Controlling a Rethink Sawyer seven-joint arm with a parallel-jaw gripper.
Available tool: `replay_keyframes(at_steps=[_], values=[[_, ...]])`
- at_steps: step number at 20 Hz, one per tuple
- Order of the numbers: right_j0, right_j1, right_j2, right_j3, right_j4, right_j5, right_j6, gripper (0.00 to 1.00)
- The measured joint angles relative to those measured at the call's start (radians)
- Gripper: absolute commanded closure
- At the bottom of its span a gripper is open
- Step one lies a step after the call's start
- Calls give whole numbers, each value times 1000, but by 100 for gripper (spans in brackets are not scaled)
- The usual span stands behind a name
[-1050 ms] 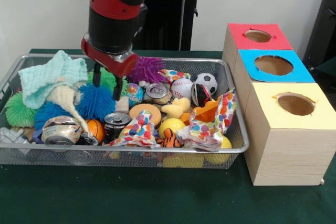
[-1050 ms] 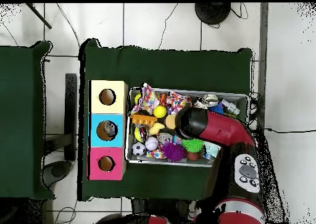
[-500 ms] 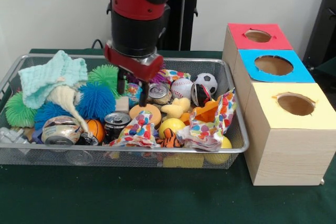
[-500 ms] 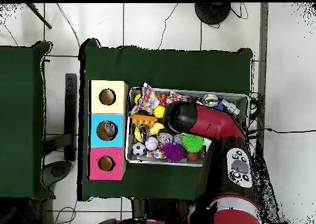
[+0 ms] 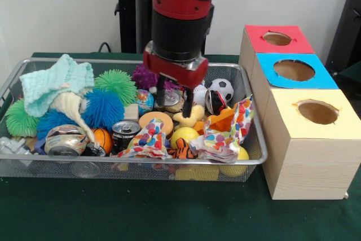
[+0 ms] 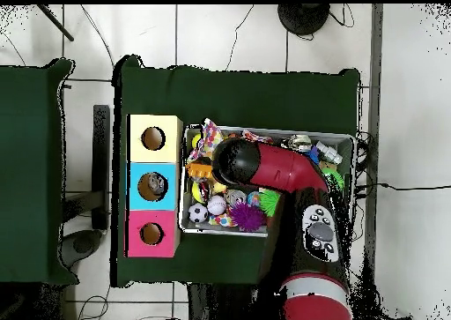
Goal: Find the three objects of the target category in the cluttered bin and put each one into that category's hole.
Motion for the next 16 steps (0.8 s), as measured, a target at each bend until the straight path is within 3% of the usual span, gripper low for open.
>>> replay_keyframes(at_steps=[11,16], values=[[78,21,0,0,15,-5,0,0],[98,51,1,0,29,-52,0,0]])
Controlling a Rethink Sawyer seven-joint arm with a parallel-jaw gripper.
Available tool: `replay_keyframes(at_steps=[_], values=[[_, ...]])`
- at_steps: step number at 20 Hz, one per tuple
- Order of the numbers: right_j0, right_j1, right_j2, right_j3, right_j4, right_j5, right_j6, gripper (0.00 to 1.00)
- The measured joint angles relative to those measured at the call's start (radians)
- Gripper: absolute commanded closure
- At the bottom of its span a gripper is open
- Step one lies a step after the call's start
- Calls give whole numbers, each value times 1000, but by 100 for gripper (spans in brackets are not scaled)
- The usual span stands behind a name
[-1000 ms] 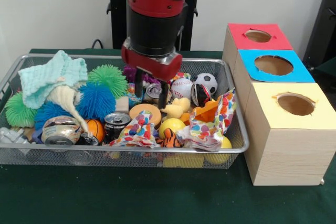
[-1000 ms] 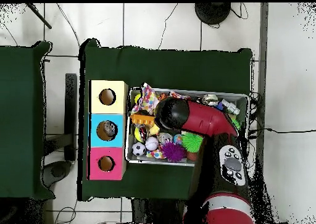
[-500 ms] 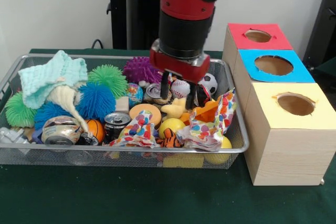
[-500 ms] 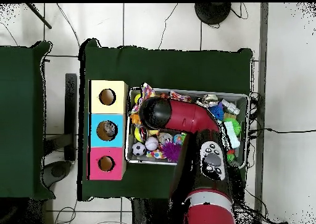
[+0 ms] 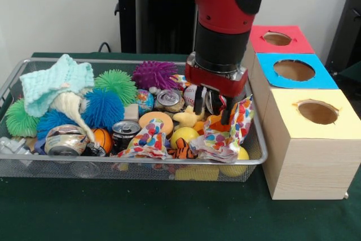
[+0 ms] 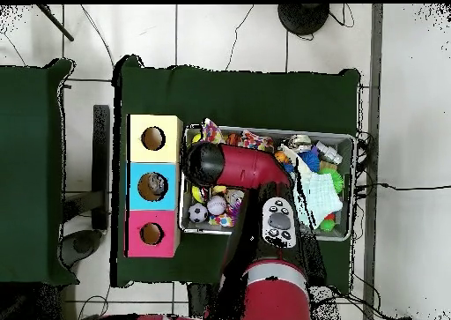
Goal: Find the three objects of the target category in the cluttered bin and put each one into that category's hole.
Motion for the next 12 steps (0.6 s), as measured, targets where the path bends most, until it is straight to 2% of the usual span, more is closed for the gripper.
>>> replay_keyframes(at_steps=[4,12], values=[[20,38,0,1,3,-80,0,0],[22,89,4,13,3,-178,0,0]])
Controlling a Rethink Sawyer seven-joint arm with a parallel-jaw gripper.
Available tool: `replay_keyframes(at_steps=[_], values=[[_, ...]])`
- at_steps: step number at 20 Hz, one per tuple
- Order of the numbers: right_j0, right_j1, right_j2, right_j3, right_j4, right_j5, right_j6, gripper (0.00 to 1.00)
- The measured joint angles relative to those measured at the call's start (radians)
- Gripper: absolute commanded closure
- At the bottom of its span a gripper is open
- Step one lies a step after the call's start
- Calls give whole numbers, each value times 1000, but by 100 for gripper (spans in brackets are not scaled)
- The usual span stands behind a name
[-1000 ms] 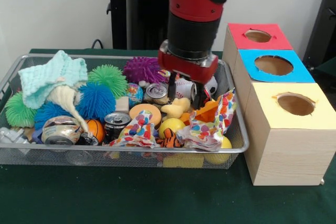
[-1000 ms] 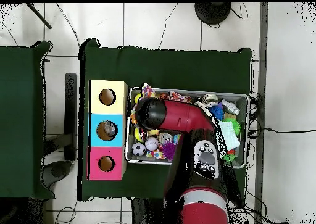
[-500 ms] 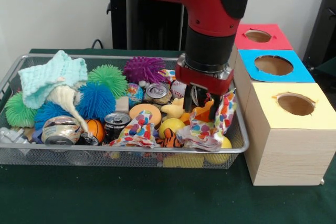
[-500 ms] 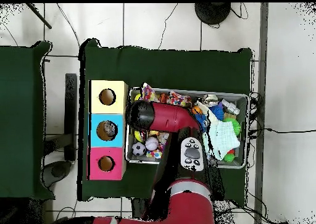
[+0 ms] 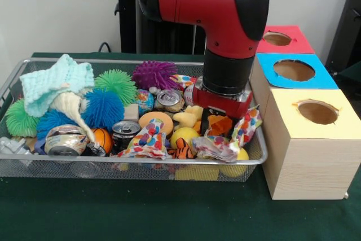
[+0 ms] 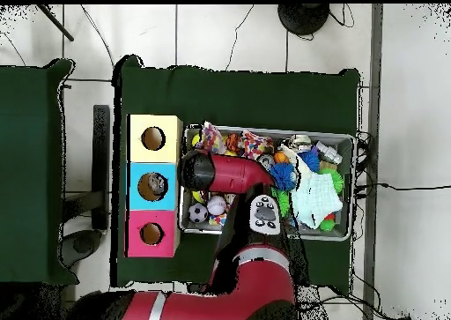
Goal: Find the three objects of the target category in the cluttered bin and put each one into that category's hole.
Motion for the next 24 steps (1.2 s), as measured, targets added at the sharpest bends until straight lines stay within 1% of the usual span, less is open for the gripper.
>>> replay_keyframes(at_steps=[5,6,15,19,24], values=[[0,25,2,4,2,-14,0,0],[0,32,2,5,2,-14,0,100],[-1,31,2,7,1,-14,0,100],[-12,14,3,9,1,-14,0,100],[-45,-16,7,12,1,-3,0,100]])
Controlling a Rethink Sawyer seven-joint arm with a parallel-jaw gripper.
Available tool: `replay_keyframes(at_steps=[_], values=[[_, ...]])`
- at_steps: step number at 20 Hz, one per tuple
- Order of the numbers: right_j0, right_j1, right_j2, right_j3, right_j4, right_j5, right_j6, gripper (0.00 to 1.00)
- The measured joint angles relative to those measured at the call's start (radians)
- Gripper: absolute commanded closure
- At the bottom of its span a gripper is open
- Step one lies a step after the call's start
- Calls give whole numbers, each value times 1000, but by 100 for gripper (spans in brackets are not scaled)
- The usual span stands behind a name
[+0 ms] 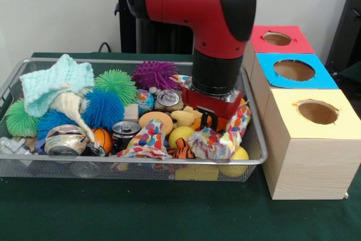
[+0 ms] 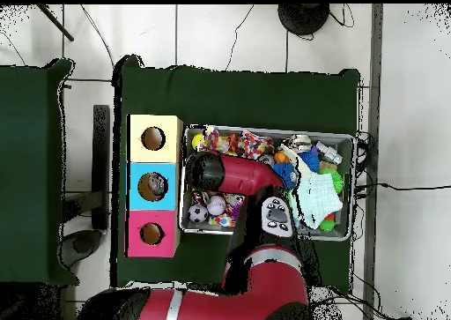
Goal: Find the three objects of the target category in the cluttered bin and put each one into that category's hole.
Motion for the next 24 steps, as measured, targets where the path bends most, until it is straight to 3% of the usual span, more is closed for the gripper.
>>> replay_keyframes(at_steps=[13,18,24], values=[[-174,-155,17,42,-3,92,0,100],[-250,-214,22,87,-37,93,0,100],[-279,-246,22,128,-88,119,0,100]])
